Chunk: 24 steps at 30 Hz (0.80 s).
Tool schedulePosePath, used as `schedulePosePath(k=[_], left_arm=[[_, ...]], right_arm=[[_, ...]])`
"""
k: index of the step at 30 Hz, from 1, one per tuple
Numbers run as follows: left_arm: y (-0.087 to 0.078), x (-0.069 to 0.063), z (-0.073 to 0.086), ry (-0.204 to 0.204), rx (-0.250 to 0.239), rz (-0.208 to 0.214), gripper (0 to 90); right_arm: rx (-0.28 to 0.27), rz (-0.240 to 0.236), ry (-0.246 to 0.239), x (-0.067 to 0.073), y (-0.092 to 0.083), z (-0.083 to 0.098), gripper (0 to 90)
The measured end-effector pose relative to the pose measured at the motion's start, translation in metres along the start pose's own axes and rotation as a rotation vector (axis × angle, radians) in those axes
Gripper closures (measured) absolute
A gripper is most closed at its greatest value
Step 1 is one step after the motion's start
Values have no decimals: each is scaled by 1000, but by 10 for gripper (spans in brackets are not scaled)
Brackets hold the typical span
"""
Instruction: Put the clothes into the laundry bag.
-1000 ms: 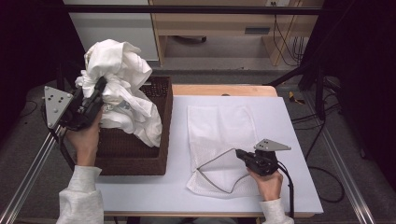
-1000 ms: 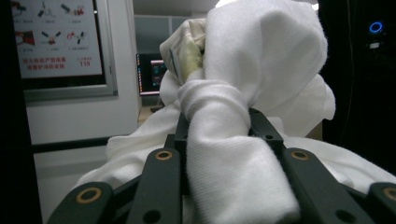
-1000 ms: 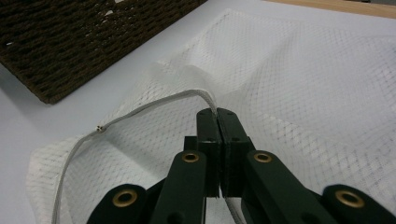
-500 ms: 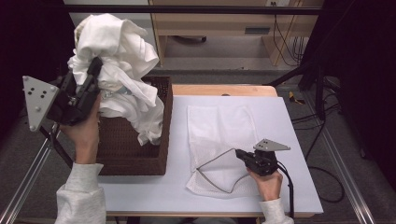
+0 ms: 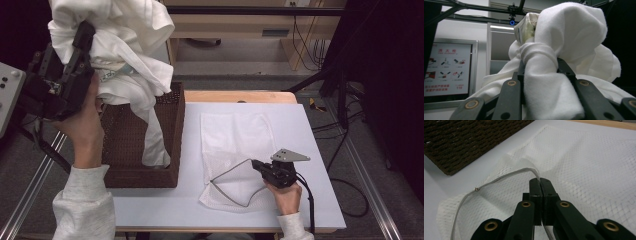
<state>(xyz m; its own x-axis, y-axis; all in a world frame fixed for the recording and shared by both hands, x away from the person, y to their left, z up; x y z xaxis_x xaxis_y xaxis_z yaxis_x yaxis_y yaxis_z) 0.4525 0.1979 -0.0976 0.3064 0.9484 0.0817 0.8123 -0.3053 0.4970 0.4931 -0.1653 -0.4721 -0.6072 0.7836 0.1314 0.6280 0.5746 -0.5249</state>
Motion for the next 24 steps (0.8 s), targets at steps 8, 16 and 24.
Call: schedulePosePath(k=[8,16,24], left_arm=[[10,-20,-15,-13,-66,9,688],[17,-42,-50,-3,-138,30,687],[20,-71,-85,-10,-185,78,687]], right_arm=[[-2,3,1,-1,0,0,891],[-6,2,0,-2,-1,-1,891],[-18,9,5,-3,-1,-2,892]])
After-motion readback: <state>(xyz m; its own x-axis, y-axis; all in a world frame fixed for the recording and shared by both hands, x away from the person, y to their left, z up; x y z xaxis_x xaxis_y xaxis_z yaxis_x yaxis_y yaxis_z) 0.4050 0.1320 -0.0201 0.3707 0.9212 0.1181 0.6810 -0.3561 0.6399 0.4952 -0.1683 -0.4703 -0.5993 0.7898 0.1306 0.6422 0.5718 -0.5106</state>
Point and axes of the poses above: each handheld gripper's, and its own axes: y roughly forward along the jaws, z roughly out of its underside, x roughly to its left, the point moved 7 cm from there along y, roughly forward along the jaws, and after that the axes turned 2 degrees about x, right-handed, at the moved point
